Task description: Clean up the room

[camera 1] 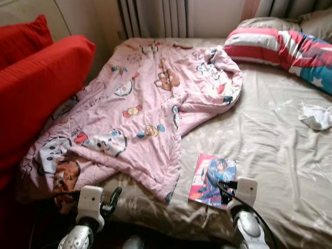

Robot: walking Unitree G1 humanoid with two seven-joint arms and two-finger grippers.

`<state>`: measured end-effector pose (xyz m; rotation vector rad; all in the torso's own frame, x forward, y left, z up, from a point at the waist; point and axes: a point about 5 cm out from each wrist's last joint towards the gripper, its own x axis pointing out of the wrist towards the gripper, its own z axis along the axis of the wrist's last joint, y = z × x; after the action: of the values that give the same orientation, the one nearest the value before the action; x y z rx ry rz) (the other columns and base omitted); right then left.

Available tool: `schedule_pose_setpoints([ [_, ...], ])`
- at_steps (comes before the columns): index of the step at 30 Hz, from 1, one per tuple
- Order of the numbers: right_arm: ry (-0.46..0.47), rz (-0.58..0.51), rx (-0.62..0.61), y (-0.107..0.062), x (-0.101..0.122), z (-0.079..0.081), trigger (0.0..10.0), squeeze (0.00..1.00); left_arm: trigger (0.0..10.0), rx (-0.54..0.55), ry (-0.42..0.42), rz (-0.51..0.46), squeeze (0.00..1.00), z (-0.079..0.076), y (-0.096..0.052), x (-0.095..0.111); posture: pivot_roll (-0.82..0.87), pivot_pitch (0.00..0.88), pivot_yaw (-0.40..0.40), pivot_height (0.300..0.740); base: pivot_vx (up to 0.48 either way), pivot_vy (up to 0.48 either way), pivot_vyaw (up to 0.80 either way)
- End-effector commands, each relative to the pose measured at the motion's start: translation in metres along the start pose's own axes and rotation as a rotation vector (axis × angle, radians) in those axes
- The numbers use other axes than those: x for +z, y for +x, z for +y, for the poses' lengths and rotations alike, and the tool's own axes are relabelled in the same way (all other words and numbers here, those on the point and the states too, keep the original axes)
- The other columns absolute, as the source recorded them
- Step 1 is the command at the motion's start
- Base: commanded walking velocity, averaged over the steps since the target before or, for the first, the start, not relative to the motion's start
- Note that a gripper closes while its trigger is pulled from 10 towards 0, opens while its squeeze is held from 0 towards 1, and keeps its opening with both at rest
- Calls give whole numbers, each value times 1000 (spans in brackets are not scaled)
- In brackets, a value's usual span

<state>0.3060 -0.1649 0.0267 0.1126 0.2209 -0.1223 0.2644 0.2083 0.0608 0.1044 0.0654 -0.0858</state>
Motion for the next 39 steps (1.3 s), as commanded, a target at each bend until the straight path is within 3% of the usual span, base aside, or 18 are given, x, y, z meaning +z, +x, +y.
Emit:
schedule_pose_setpoints([
  [1,16,8,-2,-2,-4,1,10000,0,10000,4,5,33,0,1,-3,-7,62,230,95,591,0,0,0],
  [4,69,23,-20,-1,-4,-2,10000,0,10000,-4,3,34,0,-2,-5,-7,70,239,96,591,0,0,0],
  [5,144,48,-41,1,-4,-5,10000,0,10000,-9,5,35,0,-3,-7,-8,74,244,99,591,0,0,0],
  [14,249,117,-18,4,-10,-6,10000,0,10000,-11,15,42,0,2,-11,-7,84,263,109,591,0,0,0],
  [24,293,147,-12,5,-12,-9,10000,0,10000,4,41,50,0,13,-11,-4,114,291,123,591,0,0,0],
  [30,338,171,-10,2,-18,-10,10000,0,10000,-4,53,50,0,14,-14,-2,134,305,137,591,0,0,0],
  [39,336,159,2,2,-17,-9,10000,0,10000,-18,62,54,0,13,-14,-1,134,312,149,591,0,0,0],
])
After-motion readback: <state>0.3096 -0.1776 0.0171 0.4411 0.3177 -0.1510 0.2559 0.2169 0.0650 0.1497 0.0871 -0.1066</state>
